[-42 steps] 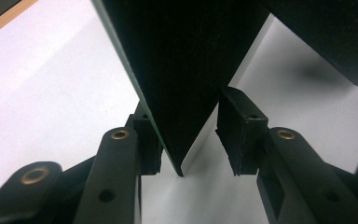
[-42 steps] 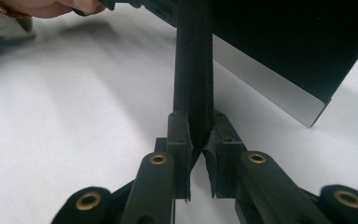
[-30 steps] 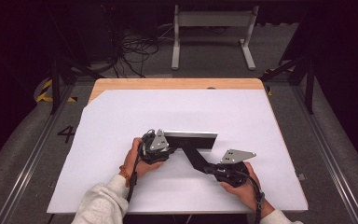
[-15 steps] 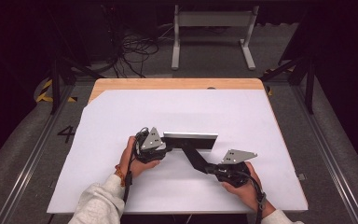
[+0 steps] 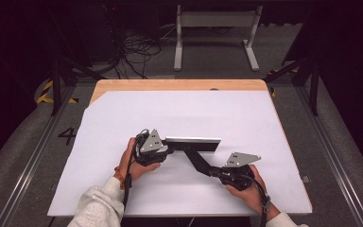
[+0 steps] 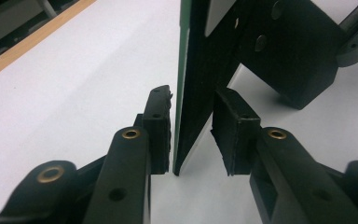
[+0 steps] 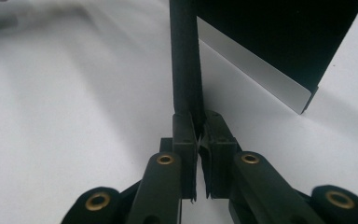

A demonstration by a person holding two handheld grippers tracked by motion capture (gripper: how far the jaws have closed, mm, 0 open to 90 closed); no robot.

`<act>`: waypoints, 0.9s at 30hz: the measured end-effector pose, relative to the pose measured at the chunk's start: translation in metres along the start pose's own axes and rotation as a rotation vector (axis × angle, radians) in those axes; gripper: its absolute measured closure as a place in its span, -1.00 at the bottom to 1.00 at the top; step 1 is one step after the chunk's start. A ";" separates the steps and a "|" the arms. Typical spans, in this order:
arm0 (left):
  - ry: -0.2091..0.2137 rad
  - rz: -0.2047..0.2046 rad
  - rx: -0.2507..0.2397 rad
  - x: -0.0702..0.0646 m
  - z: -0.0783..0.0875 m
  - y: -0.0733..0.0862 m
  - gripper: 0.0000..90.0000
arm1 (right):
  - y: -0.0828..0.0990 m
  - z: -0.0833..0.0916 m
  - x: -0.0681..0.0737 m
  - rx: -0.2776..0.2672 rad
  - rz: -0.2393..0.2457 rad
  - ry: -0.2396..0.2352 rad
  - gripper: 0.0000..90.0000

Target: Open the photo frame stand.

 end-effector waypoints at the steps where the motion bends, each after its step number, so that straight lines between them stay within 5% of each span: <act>1: 0.000 -0.001 -0.001 0.000 0.000 0.000 0.53 | 0.000 0.000 0.000 0.000 0.000 -0.001 0.90; 15: 0.019 0.006 0.015 0.001 -0.002 0.004 0.48 | 0.000 0.000 -0.002 0.000 -0.004 -0.012 0.90; 27: 0.014 0.023 -0.002 0.002 0.016 0.008 0.39 | 0.000 0.018 -0.004 -0.023 0.010 0.005 0.97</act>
Point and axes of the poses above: each handheld gripper's, and its own axes: z roughly backward along the jaws, y roughly out of its underside, x roughly to its left, the point moved 1 cm from there along -z, roughly forward along the jaws, and after that the axes turned 4 degrees about y, right-handed, at the moved point
